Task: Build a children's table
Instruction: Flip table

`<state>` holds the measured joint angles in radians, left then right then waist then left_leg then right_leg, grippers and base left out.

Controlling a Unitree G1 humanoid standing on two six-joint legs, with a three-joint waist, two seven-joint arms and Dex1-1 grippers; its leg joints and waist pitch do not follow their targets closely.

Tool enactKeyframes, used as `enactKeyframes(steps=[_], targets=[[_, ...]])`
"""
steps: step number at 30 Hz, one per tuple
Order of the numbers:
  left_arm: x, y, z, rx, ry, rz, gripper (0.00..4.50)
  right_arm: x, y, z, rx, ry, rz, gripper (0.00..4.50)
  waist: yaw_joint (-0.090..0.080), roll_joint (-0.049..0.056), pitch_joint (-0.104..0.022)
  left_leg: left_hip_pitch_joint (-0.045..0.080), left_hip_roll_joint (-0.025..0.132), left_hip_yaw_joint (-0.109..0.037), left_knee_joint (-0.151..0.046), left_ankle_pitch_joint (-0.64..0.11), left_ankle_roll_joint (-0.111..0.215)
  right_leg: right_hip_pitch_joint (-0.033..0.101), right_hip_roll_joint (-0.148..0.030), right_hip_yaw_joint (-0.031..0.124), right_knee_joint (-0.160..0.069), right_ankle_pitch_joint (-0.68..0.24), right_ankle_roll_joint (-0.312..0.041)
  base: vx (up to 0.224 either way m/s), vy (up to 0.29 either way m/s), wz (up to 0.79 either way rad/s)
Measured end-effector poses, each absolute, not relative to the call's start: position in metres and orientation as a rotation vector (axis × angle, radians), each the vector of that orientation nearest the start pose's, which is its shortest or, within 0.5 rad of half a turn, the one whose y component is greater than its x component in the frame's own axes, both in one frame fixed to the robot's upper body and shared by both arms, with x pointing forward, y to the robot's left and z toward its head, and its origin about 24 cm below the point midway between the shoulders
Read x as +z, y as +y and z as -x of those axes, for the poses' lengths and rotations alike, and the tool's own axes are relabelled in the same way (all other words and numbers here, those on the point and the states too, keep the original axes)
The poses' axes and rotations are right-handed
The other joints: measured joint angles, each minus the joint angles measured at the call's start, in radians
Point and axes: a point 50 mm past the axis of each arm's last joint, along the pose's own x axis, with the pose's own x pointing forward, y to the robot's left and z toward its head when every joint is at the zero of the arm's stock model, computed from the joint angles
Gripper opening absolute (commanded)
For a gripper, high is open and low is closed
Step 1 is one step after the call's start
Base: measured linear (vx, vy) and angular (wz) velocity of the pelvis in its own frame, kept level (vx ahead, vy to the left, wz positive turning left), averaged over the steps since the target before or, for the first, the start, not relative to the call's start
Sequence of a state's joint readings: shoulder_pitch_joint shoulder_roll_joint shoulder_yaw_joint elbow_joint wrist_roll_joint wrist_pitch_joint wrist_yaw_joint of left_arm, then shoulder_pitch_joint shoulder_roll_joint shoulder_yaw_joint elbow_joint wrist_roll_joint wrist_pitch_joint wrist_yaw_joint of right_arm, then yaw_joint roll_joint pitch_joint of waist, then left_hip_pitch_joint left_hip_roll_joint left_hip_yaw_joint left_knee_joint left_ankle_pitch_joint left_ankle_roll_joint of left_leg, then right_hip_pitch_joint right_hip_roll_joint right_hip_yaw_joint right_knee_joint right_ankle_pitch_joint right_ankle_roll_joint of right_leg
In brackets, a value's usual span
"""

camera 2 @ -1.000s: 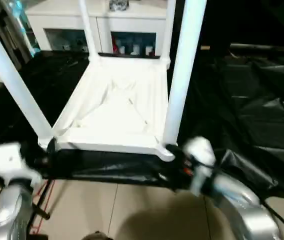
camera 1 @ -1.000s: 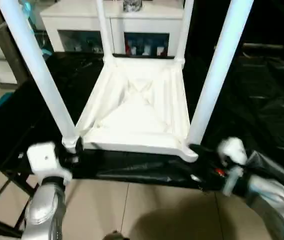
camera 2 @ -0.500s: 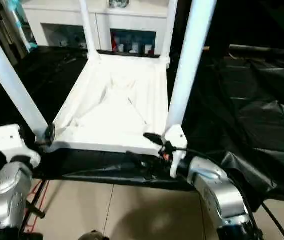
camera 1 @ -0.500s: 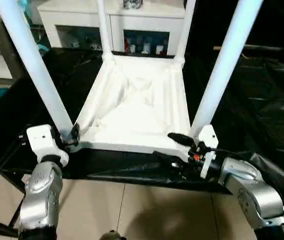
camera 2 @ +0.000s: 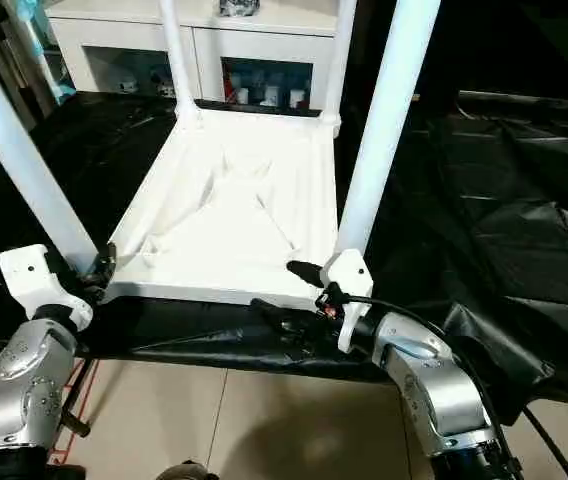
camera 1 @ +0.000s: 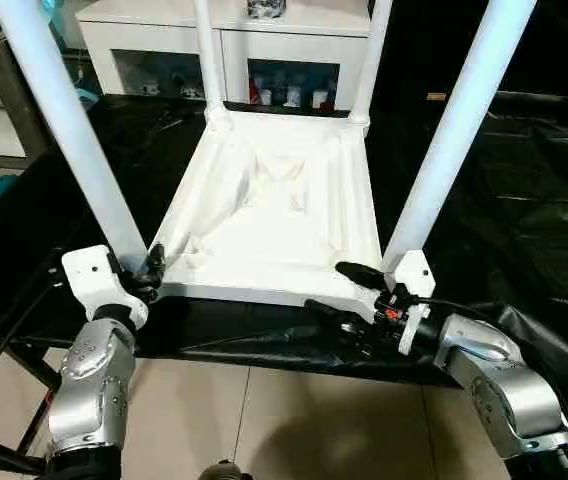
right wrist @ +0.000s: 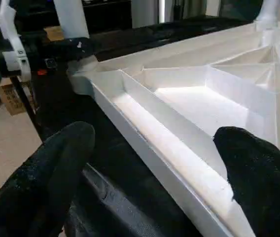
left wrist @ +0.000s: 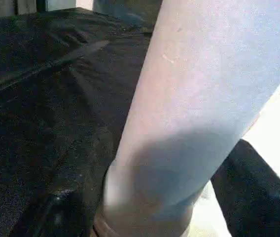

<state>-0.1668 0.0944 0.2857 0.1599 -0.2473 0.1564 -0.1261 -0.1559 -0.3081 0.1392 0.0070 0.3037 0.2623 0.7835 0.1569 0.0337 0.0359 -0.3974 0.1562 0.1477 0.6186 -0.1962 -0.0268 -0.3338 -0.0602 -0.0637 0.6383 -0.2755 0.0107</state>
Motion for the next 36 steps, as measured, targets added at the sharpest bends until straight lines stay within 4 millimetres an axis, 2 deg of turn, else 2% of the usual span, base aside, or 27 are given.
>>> enactKeyframes(steps=[6,13,17,19,21,25,29,36], targets=[[0.041,0.216,-0.279,0.099,0.093,0.23,2.62,0.056,-0.13,-0.26,0.955,0.168,-0.025,4.5,0.011,0.0,0.0,0.0,0.0,0.0,0.0,0.0,0.0,0.0,0.0,0.0,0.0,0.0,0.0,0.0,0.0,0.0],[0.042,0.214,-0.28,0.098,0.107,0.244,2.42,0.055,-0.13,-0.26,0.955,0.166,-0.023,4.5,0.013,0.004,0.002,0.0,0.0,0.001,-0.001,0.0,0.0,0.0,0.0,0.0,0.0,0.0,0.0,0.0,0.0,0.0],[0.044,0.21,-0.281,0.113,0.117,0.336,2.4,0.055,-0.129,-0.26,0.956,0.165,-0.025,4.5,0.016,0.012,0.003,-0.002,0.0,0.003,-0.002,0.0,0.0,-0.002,-0.001,0.001,0.0,0.0,0.0,0.0,0.0,0.0],[0.045,0.204,-0.284,0.11,0.111,0.426,2.4,0.056,-0.129,-0.26,0.957,0.161,-0.028,4.5,0.02,0.016,0.002,-0.007,0.0,0.007,-0.002,0.0,0.0,-0.01,-0.003,0.001,0.003,0.0,0.0,0.0,0.0,0.0],[0.046,0.2,-0.285,0.12,0.111,0.524,2.4,0.066,-0.128,-0.262,0.963,0.101,-0.017,4.5,0.019,0.017,0.001,-0.008,0.0,0.008,-0.002,0.002,0.002,-0.013,-0.004,0.002,0.005,0.0,0.0,0.0,0.0,0.0],[0.047,0.178,-0.29,0.055,0.123,0.708,2.4,0.057,-0.128,-0.259,0.958,0.148,-0.033,4.5,0.036,0.015,0.002,-0.009,0.0,0.011,-0.002,0.003,0.005,-0.014,-0.005,0.002,0.005,0.0,0.0,0.0,0.0,0.0],[0.05,0.172,-0.293,0.024,0.133,0.743,2.29,0.056,-0.127,-0.259,0.954,0.154,-0.055,4.5,0.038,0.007,0.007,-0.01,0.001,0.011,-0.002,0.003,0.005,-0.015,-0.005,0.002,0.004,0.0,0.0,0.0,0.0,0.0],[0.052,0.167,-0.296,0.014,0.143,0.727,2.26,0.057,-0.121,-0.271,0.818,0.138,-0.192,4.5,0.039,0.007,0.007,-0.01,0.001,0.012,-0.002,0.003,0.005,-0.015,-0.005,0.003,0.004,0.0,0.001,0.0,0.0,0.0]])
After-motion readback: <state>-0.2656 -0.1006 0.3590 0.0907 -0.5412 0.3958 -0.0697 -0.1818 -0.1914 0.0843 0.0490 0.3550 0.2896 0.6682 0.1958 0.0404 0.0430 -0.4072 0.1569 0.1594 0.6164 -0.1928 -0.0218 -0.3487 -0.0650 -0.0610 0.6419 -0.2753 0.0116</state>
